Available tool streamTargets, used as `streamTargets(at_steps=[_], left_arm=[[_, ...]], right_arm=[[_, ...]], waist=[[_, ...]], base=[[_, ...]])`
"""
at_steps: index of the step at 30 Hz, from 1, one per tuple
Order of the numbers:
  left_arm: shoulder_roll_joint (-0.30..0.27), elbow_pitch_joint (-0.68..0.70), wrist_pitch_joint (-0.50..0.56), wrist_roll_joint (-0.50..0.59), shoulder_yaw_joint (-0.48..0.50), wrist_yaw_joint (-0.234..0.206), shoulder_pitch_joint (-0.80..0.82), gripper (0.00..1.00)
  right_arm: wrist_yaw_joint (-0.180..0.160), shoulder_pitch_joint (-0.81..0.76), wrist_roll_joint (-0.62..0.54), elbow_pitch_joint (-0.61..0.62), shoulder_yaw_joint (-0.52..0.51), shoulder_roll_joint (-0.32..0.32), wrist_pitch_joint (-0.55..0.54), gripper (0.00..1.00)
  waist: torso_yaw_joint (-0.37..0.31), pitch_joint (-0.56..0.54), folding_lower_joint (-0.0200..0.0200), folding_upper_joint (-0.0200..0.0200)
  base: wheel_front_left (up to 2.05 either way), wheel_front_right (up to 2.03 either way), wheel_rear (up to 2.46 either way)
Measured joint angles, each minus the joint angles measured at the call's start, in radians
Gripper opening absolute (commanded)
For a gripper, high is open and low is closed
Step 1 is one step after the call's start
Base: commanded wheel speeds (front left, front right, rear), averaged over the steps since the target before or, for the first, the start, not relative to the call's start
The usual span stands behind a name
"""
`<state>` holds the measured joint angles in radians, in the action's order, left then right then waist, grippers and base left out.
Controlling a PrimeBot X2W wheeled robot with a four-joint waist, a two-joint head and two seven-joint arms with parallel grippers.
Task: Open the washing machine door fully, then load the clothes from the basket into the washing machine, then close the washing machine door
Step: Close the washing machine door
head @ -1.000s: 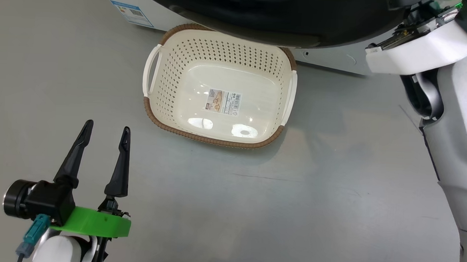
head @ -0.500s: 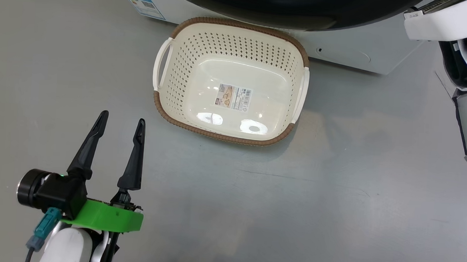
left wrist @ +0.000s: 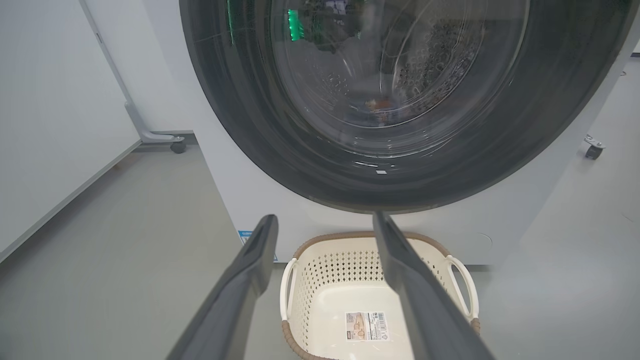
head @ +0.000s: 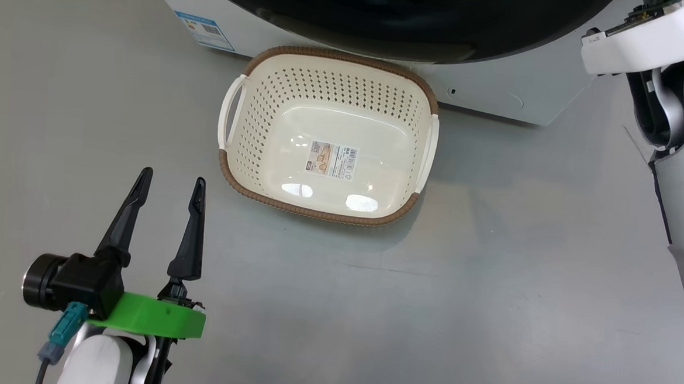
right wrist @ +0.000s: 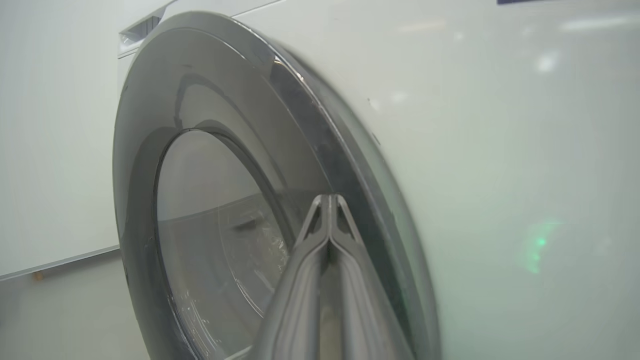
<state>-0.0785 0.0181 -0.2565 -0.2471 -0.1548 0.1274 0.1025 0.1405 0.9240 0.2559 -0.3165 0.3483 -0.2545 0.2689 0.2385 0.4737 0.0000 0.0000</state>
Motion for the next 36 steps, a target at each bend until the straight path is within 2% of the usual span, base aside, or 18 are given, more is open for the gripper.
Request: streamTargets(at_steps=[6, 7, 9, 10, 11, 13, 14, 15, 17, 18, 23, 27, 36], left_arm=[[0.005, -0.035, 0.0, -0.007, 0.014, 0.0, 0.0, 1.0], [0.006, -0.042, 0.0, -0.011, 0.017, 0.0, 0.0, 1.0], [0.007, -0.054, 0.0, -0.018, 0.02, 0.0, 0.0, 1.0], [0.007, -0.061, 0.0, -0.019, 0.021, 0.0, -0.001, 1.0], [0.007, -0.068, 0.0, -0.019, 0.022, 0.0, -0.001, 1.0], [0.008, -0.081, 0.0, -0.02, 0.025, 0.0, -0.002, 1.0], [0.008, -0.086, 0.0, -0.02, 0.028, 0.0, -0.004, 1.0], [0.008, -0.091, 0.0, -0.02, 0.03, 0.0, -0.005, 1.0], [0.008, -0.1, 0.0, -0.02, 0.035, 0.0, -0.009, 1.0], [0.008, -0.105, 0.0, -0.02, 0.035, 0.0, -0.012, 1.0], [0.01, -0.128, 0.0, -0.02, 0.033, 0.0, -0.044, 1.0], [0.011, -0.144, 0.0, -0.02, 0.021, 0.0, -0.08, 1.0], [0.011, -0.15, 0.0, -0.024, 0.022, 0.0, -0.167, 1.0]], right_arm=[[-0.01, -0.107, 0.024, 0.032, 0.015, 0.017, -0.005, 0.0], [-0.01, -0.128, 0.03, 0.038, 0.016, 0.024, -0.005, 0.12], [-0.01, -0.168, 0.04, 0.048, 0.026, 0.035, -0.005, 0.15], [-0.01, -0.187, 0.044, 0.051, 0.03, 0.039, -0.006, 0.22], [-0.01, -0.206, 0.045, 0.055, 0.032, 0.041, -0.007, 0.34], [-0.01, -0.244, 0.045, 0.067, 0.031, 0.043, -0.007, 0.46], [-0.01, -0.262, 0.045, 0.074, 0.029, 0.045, -0.007, 0.59], [-0.01, -0.281, 0.045, 0.08, 0.023, 0.048, -0.007, 0.84], [-0.01, -0.321, 0.052, 0.093, 0.016, 0.053, -0.007, 0.92], [-0.01, -0.344, 0.052, 0.097, 0.016, 0.052, -0.007, 1.0], [-0.01, -0.466, 0.052, 0.11, -0.009, 0.031, -0.007, 1.0], [-0.01, -0.559, 0.062, 0.129, -0.083, 0.036, -0.007, 1.0], [-0.01, -0.754, 0.068, 0.167, -0.142, 0.047, -0.008, 1.0]], waist=[[-0.019, -0.056, 0.0, 0.0], [-0.023, -0.066, 0.0, 0.0], [-0.031, -0.087, 0.0, 0.0], [-0.035, -0.098, 0.0, 0.0], [-0.04, -0.109, 0.0, 0.0], [-0.05, -0.132, 0.0, 0.0], [-0.056, -0.145, 0.0, 0.0], [-0.061, -0.157, 0.0, 0.0], [-0.073, -0.183, 0.0, 0.0], [-0.079, -0.196, 0.0, 0.0], [-0.107, -0.264, -0.0001, 0.0], [-0.127, -0.321, -0.0001, 0.0], [-0.174, -0.435, -0.0001, 0.0]], base=[[0.0, 0.0, 0.0], [0.0, 0.0, 0.0], [0.0, 0.0, 0.0], [0.0, 0.0, 0.0], [0.0, 0.0, 0.0], [0.0, 0.0, 0.0], [0.0, 0.0, 0.0], [0.0, 0.0, 0.0], [0.0, 0.0, 0.0], [0.0, 0.0, 0.0], [0.0, 0.0, 0.0], [0.0, 0.0, 0.0], [0.0, 0.0, 0.0]])
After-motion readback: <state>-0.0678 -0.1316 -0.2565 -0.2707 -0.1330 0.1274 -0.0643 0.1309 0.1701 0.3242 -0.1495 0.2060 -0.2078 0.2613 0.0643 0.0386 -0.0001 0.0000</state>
